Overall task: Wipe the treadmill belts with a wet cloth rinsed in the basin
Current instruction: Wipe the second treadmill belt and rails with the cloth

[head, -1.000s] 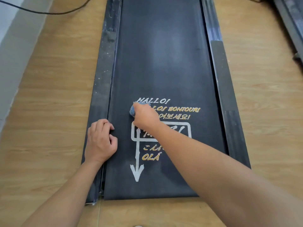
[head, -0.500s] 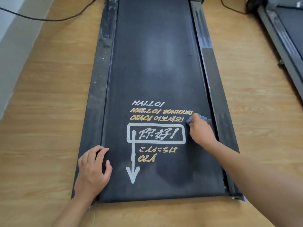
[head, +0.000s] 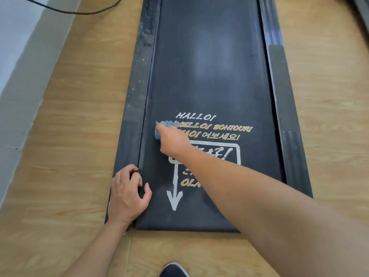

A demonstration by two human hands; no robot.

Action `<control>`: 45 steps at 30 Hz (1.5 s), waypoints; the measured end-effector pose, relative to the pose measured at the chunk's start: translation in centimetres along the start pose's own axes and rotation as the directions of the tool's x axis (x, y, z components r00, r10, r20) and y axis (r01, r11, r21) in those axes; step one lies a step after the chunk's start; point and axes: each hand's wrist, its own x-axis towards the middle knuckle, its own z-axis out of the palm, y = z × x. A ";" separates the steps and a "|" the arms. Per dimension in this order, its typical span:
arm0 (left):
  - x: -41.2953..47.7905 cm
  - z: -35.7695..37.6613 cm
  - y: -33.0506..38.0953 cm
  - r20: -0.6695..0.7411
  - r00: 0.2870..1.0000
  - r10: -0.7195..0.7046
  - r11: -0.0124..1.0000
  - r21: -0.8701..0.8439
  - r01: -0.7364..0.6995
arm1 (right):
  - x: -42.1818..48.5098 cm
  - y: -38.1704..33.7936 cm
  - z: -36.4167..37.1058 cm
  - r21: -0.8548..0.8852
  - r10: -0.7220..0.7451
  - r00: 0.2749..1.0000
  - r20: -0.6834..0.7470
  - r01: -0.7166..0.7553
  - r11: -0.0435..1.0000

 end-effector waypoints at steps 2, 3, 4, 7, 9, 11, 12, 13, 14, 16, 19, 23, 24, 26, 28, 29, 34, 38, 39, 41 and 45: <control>0.0 0.1 0.2 0.000 1.000 -0.010 1.000 -0.009 0.010 | -2.4 5.6 -1.1 0.028 0.091 0.995 -0.034 -0.090 0.996; 0.0 0.1 0.3 0.000 1.000 -0.013 1.000 -0.015 0.013 | -3.8 8.9 -1.7 0.033 0.154 0.986 -0.058 -0.152 0.988; 0.0 0.1 0.3 0.001 1.000 -0.013 1.000 -0.018 0.013 | -5.4 12.1 -2.4 0.039 0.232 0.969 -0.080 -0.230 0.972; 0.3 -0.1 0.4 0.005 1.000 -0.012 1.000 -0.014 0.012 | -11.0 21.3 -5.0 0.080 0.508 0.846 -0.164 -0.502 0.861; 0.3 -0.1 0.5 0.012 1.000 -0.019 1.000 -0.015 0.019 | -14.2 25.2 -6.1 0.096 0.606 0.775 -0.180 -0.599 0.795; 0.3 -0.1 0.5 0.011 1.000 -0.019 1.000 -0.018 0.020 | -15.3 26.2 -6.3 0.095 0.635 0.749 -0.191 -0.629 0.771; 0.3 0.0 0.4 0.013 1.000 -0.017 1.000 -0.022 0.017 | -15.3 26.0 -6.0 0.122 0.646 0.737 -0.197 -0.636 0.762; 0.3 0.0 0.3 0.015 1.000 -0.015 1.000 -0.025 0.015 | -14.9 25.4 -5.5 0.166 0.660 0.723 -0.203 -0.639 0.751; 0.3 0.0 0.3 0.017 1.000 -0.013 1.000 -0.027 0.014 | -14.4 24.5 -5.0 0.207 0.661 0.719 -0.214 -0.628 0.750; 0.3 -0.1 0.3 0.027 1.000 -0.007 1.000 -0.027 0.008 | -12.7 21.6 -3.7 0.247 0.607 0.755 -0.246 -0.557 0.793; 0.4 -0.1 0.3 0.034 0.999 -0.005 1.000 -0.031 0.006 | -8.3 13.7 -1.4 0.241 0.444 0.856 -0.264 -0.387 0.890; 0.3 -0.4 0.3 0.033 0.999 -0.008 1.000 -0.014 0.009 | -2.2 0.4 2.2 0.115 0.134 0.979 -0.155 -0.117 0.987; 0.3 -0.4 0.3 0.036 0.999 -0.010 1.000 -0.003 0.010 | -1.2 -2.2 3.0 0.051 0.060 0.991 -0.117 -0.055 0.997; 0.2 -0.4 0.2 0.040 0.999 -0.017 1.000 0.007 0.017 | -0.3 -5.6 3.8 -0.061 -0.048 0.998 -0.030 0.046 0.997; 0.3 -0.4 0.1 0.037 0.999 -0.020 1.000 0.016 0.019 | -0.6 -5.7 3.2 -0.099 -0.077 0.997 0.003 0.077 0.992; 0.2 -0.3 0.1 0.033 0.999 -0.018 1.000 0.019 0.017 | -1.1 -4.3 2.8 -0.099 -0.076 0.997 0.008 0.077 0.992; 0.2 -0.2 0.2 0.012 1.000 -0.004 0.999 0.032 0.003 | -6.7 8.6 -0.2 -0.017 0.099 0.994 -0.043 -0.100 0.995; 0.1 0.1 0.4 0.012 1.000 -0.017 0.999 0.052 0.016 | -13.8 21.0 -4.7 -0.040 0.422 0.896 -0.135 -0.431 0.902; 0.2 0.1 0.4 0.001 1.000 -0.016 0.998 0.054 0.016 | -15.4 23.6 -5.7 -0.058 0.465 0.873 -0.146 -0.477 0.877; 0.2 0.2 0.5 -0.009 1.000 -0.002 0.999 0.054 0.003 | -17.1 26.7 -6.5 -0.077 0.496 0.857 -0.142 -0.509 0.857; 0.2 0.3 0.7 -0.016 1.000 0.015 0.998 0.057 -0.014 | -15.6 25.0 -4.6 0.088 0.524 0.827 -0.204 -0.517 0.851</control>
